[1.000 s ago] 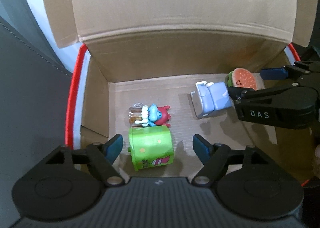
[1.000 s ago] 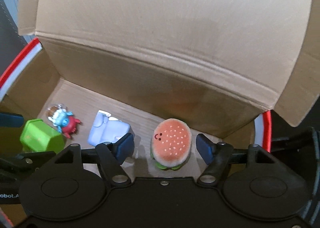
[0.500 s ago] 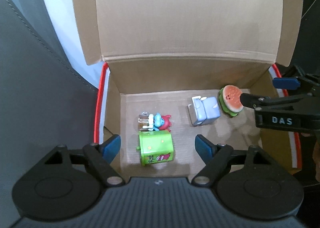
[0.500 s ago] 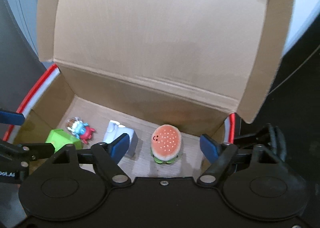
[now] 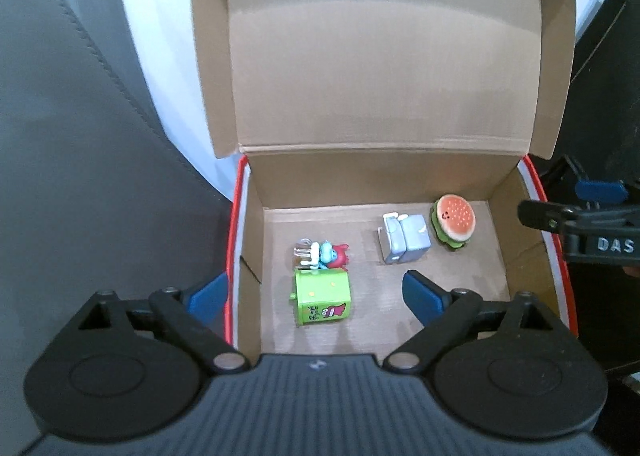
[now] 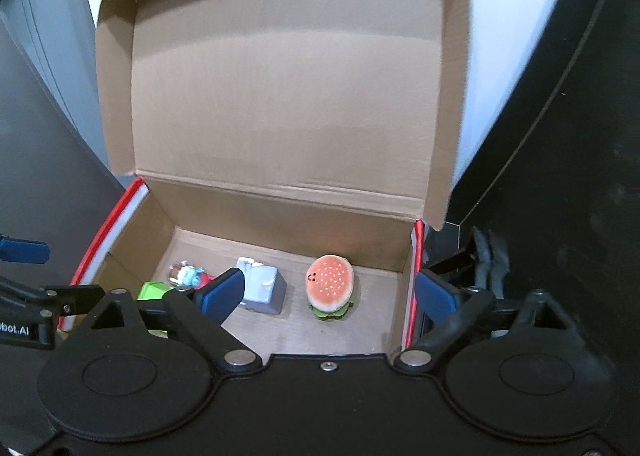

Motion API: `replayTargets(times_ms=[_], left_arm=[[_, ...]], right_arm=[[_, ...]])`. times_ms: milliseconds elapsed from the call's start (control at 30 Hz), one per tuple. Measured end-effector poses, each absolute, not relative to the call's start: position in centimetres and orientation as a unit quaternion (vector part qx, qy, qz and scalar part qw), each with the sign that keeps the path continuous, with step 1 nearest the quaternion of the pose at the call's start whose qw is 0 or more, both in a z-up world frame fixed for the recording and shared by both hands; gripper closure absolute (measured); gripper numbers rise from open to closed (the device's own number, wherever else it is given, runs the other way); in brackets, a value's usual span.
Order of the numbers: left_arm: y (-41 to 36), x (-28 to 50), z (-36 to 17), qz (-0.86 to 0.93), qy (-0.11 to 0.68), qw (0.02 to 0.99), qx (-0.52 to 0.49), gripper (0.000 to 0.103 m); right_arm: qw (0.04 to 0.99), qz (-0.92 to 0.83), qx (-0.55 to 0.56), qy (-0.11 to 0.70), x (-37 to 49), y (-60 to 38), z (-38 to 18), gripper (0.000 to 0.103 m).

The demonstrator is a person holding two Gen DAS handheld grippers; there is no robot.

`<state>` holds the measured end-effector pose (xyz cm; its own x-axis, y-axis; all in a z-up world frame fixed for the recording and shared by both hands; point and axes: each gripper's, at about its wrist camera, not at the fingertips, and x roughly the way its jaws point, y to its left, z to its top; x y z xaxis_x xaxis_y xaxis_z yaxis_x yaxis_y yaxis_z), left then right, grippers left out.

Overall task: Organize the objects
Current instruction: 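Lift both tools up out of the shoebox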

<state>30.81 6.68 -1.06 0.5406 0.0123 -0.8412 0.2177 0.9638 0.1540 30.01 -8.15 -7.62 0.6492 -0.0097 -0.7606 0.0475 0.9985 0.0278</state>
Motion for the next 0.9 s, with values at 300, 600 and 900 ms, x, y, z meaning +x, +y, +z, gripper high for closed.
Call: replayTargets(times_ms=[300, 600, 900], left_arm=[[7.3, 28.6, 0.6, -0.066, 0.458, 0.88, 0.107, 0.003], [7.9, 26.6, 1.7, -0.082, 0.441, 0.888, 0.102, 0.001], [7.9, 24.3, 2.5, -0.104, 0.429, 0.892, 0.097, 0.0]], right_arm=[[0.917, -0.022, 0.065, 0.393, 26.9, -9.3, -5.9, 0.005], [0.928, -0.022, 0.094, 0.36, 22.7, -9.2, -4.9, 0.0], [0.932, -0.031, 0.126, 0.339, 19.5, -9.6, -4.7, 0.0]])
